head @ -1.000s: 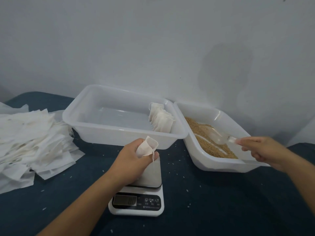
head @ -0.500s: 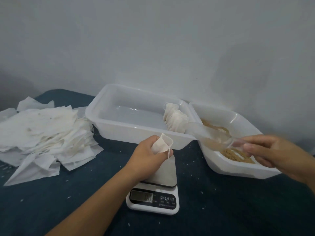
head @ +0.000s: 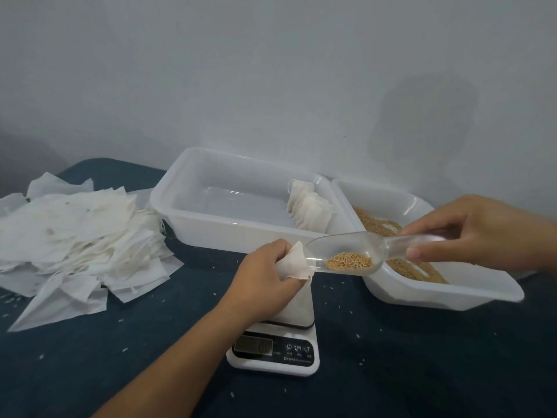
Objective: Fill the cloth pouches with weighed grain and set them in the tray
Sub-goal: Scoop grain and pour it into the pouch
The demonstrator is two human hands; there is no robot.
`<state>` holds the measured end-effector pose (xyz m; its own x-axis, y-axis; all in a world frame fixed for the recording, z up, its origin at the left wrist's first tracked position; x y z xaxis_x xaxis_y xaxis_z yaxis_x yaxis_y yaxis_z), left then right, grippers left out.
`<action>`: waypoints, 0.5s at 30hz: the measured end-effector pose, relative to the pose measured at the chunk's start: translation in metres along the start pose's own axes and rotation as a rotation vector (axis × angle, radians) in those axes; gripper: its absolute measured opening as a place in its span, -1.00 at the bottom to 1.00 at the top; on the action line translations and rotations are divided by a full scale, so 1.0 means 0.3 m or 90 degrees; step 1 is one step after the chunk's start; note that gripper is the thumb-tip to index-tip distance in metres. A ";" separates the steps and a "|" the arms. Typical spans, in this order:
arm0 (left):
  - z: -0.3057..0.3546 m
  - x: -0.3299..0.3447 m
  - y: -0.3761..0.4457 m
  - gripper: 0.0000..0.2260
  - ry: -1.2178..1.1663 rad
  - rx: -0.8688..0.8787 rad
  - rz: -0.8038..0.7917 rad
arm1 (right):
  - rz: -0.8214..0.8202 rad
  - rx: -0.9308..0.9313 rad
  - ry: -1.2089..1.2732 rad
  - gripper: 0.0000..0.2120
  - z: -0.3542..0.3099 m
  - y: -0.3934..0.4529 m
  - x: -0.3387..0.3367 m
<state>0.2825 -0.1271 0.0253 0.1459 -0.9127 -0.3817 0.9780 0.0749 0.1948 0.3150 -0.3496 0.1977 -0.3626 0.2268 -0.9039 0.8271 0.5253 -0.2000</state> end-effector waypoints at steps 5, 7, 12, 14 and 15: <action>0.006 0.010 -0.001 -0.80 0.025 0.019 -0.013 | 0.018 -0.033 -0.090 -0.67 -0.055 0.012 -0.028; 0.004 0.009 0.000 -0.82 0.017 0.023 -0.012 | 0.018 -0.047 -0.111 -0.68 -0.077 0.015 -0.031; -0.003 0.002 0.004 -0.85 -0.011 0.024 -0.005 | 0.022 -0.050 -0.124 -0.70 -0.091 0.015 -0.027; -0.006 0.002 0.006 -0.86 -0.015 0.023 -0.004 | 0.024 -0.056 -0.127 -0.71 -0.094 0.015 -0.027; -0.009 0.003 0.007 -0.87 -0.018 0.021 -0.005 | 0.027 -0.057 -0.129 -0.71 -0.094 0.014 -0.030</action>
<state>0.2852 -0.1267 0.0229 0.1342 -0.9239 -0.3583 0.9735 0.0554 0.2218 0.3098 -0.3263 0.2155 -0.2268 0.0849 -0.9702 0.7947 0.5921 -0.1339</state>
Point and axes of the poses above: each hand's wrist, its own y-axis towards the middle knuckle, its own x-axis out of the palm, z = x × y, the point moved 9 cm from there along y, towards the middle knuckle, and after that the axes turned 4 degrees about -z, right-handed, at the moved point
